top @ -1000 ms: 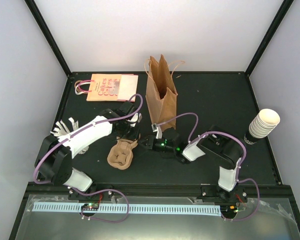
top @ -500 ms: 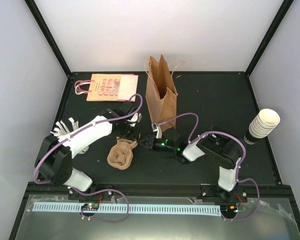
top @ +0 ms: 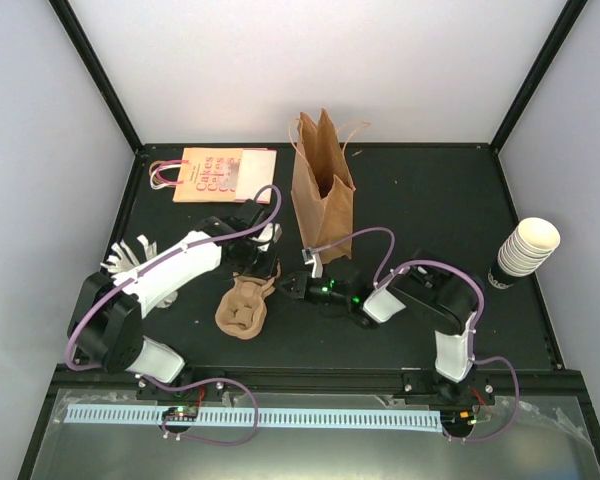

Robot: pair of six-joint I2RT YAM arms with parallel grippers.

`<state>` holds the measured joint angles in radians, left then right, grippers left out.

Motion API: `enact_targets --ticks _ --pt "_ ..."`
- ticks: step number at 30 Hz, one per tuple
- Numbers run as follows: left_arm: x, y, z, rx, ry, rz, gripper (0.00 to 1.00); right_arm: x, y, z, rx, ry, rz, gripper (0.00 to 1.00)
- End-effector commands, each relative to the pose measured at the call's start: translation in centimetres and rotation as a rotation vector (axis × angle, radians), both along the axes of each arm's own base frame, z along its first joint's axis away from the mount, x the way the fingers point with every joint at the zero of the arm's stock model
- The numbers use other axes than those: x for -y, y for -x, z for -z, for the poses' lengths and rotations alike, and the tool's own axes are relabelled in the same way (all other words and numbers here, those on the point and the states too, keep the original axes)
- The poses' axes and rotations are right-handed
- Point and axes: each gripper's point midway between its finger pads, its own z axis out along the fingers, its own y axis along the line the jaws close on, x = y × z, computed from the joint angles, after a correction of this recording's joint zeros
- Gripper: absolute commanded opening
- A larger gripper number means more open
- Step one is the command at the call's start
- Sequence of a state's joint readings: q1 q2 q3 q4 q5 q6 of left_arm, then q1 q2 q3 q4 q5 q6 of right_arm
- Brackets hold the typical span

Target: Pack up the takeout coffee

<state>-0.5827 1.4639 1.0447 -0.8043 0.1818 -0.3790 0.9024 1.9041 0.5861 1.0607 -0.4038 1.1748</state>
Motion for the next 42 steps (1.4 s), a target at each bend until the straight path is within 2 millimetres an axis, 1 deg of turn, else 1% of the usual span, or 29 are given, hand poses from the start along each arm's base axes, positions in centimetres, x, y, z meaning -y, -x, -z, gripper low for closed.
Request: enact_targets --ticks 1,7,17,23,30,42 --pt "1.3 -0.4 -2.3 0.032 0.12 -0.001 0.17 -0.5 -0.3 -0.8 0.022 -0.042 -0.005 0.18" --pt "1.5 -0.3 -2.1 0.023 0.135 0.002 0.17 -0.7 -0.4 -1.4 0.034 -0.058 -0.01 0.18" --pt "0.9 -0.5 -2.0 0.03 0.117 -0.013 0.18 0.4 0.1 -1.5 0.047 -0.057 0.012 0.18" --pt "0.8 -0.6 -2.2 0.036 0.118 -0.02 0.18 0.3 0.6 -1.5 0.052 -0.064 0.003 0.18" --pt "0.8 -0.6 -2.2 0.036 0.123 -0.02 0.18 -0.3 1.4 -1.6 0.059 -0.067 -0.017 0.18" --pt "0.9 -0.5 -2.2 0.035 0.129 -0.02 0.18 -0.5 1.5 -1.9 0.066 -0.075 -0.019 0.19"
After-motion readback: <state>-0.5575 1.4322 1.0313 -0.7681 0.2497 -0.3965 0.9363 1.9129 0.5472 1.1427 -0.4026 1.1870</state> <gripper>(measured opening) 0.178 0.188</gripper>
